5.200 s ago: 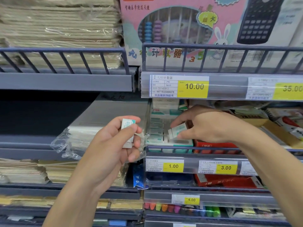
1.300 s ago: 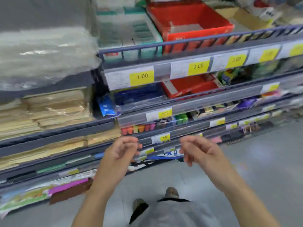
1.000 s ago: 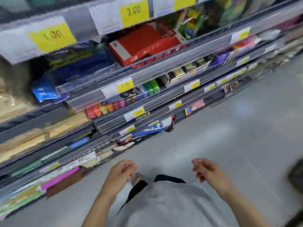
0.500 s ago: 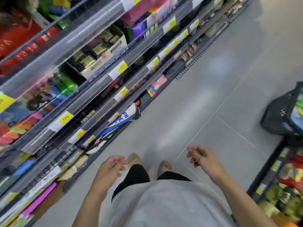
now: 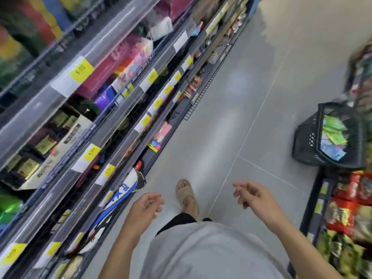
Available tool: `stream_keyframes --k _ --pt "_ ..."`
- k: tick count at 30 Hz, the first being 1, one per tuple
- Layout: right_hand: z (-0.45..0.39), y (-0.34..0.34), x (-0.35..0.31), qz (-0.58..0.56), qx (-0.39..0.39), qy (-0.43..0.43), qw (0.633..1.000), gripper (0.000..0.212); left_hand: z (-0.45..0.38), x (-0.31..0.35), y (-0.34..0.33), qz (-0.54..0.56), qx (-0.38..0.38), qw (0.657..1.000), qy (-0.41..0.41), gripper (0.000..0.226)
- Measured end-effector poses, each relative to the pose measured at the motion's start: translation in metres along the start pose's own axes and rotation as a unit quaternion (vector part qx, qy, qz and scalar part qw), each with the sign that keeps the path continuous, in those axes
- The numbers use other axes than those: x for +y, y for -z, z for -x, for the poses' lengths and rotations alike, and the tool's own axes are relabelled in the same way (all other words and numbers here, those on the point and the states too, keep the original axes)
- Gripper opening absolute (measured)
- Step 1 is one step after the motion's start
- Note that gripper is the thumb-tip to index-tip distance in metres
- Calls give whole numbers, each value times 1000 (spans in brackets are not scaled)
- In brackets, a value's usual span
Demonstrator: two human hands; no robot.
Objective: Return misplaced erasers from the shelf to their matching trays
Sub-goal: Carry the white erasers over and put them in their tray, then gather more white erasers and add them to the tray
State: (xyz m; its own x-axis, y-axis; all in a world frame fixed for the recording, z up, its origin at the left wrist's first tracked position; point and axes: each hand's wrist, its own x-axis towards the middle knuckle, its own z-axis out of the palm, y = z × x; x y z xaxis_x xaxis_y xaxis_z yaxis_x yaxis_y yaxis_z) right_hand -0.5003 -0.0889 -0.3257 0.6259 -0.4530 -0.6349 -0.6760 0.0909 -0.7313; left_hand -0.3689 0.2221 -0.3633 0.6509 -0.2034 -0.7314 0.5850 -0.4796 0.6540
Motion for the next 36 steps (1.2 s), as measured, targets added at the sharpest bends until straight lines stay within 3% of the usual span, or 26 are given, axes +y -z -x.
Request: stream_keyframes --k 5,12,16,22,29,33,36 --pt "-43 44 -28 -2 46 -12 999 15 -63 96 -19 -27 -38 998 -32 11" --pt "-123 80 -90 1 48 3 999 15 -120 197 -24 -11 -7 998 -61 12" --pt "-191 87 -145 30 -7 37 999 16 -129 234 -29 20 41 997 -66 12" --pt "-271 80 -279 77 -154 140 975 13 -92 322 -35 71 163 975 -135 13" --pt "-286 50 -442 104 -307 318 891 11 -19 435 -21 76 353 880 -308 27" --pt "-259 34 -522 118 -354 424 825 16 16 491 -2 35 466 784 -409 22" --pt "-232 19 -579 113 -374 488 780 15 25 522 24 -71 562 709 -420 18"
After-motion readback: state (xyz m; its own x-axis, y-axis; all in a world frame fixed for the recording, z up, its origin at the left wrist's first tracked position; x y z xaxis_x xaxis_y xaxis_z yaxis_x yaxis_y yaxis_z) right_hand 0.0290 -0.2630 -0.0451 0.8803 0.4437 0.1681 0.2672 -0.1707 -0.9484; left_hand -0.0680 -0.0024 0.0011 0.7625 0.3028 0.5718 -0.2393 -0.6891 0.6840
